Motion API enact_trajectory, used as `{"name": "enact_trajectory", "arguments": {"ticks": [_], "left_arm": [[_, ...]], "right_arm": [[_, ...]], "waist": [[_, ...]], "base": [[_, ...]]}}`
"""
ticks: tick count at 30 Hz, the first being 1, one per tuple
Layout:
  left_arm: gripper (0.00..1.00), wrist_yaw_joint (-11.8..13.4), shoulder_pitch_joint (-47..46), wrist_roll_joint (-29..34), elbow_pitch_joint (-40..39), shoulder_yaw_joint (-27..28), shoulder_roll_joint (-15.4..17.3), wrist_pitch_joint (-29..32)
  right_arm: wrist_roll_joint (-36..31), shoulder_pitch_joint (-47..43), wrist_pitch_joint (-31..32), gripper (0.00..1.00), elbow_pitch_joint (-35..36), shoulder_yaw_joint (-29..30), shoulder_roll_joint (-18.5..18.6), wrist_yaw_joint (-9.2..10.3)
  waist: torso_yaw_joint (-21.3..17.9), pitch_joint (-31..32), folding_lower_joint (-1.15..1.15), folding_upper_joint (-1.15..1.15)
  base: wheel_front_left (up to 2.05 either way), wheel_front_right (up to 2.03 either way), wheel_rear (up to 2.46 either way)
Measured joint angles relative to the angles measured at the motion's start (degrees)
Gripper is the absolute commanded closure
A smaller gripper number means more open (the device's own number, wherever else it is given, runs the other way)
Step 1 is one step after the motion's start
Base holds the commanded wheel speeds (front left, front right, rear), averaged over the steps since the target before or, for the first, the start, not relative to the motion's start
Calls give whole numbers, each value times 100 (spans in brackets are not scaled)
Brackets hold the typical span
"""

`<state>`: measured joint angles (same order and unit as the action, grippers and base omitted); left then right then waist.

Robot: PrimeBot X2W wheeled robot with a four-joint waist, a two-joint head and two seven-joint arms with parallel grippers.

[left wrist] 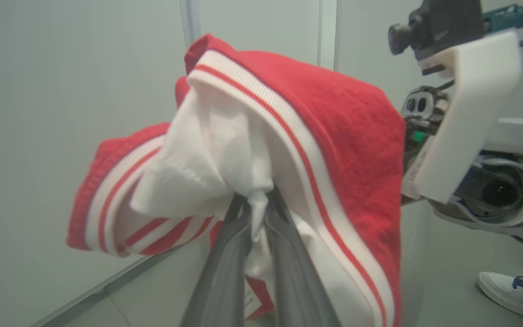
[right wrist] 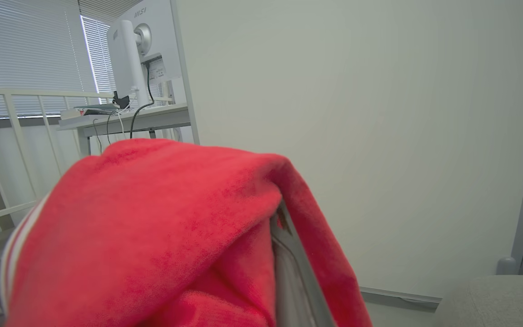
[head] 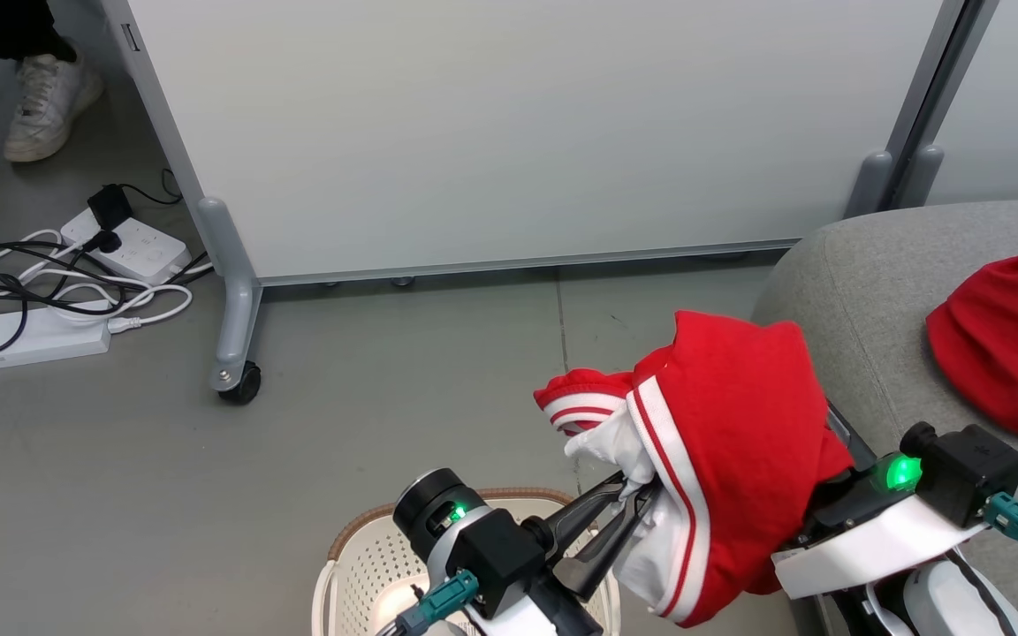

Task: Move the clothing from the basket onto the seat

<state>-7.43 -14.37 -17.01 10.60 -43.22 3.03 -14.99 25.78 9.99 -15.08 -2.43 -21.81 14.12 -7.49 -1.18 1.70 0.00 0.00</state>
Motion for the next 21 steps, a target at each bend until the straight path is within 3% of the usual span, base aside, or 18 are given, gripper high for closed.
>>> {"name": "enact_trajectory", "arguments": {"ticks": [1,4,8,21], "left_arm": [[89,0,3,33,38,22,-2,0],[0,0,22,81,175,74,-1,-2],[0,0,77,97,261,77,-4,0],[0,0,287,129,464,144,23,0]], "right_arm": [[1,-3,0,100,4,27,-10,0],[5,-35,0,100,7,83,-32,0],[5,-113,0,100,3,165,-64,0],[-213,-628,0,100,-65,1236,-265,0]], "waist": [[-1,1,0,0],[-4,6,0,0],[-7,11,0,0],[-80,53,0,0]], "base": [[0,0,0],[0,0,0],[0,0,0],[0,0,0]]}}
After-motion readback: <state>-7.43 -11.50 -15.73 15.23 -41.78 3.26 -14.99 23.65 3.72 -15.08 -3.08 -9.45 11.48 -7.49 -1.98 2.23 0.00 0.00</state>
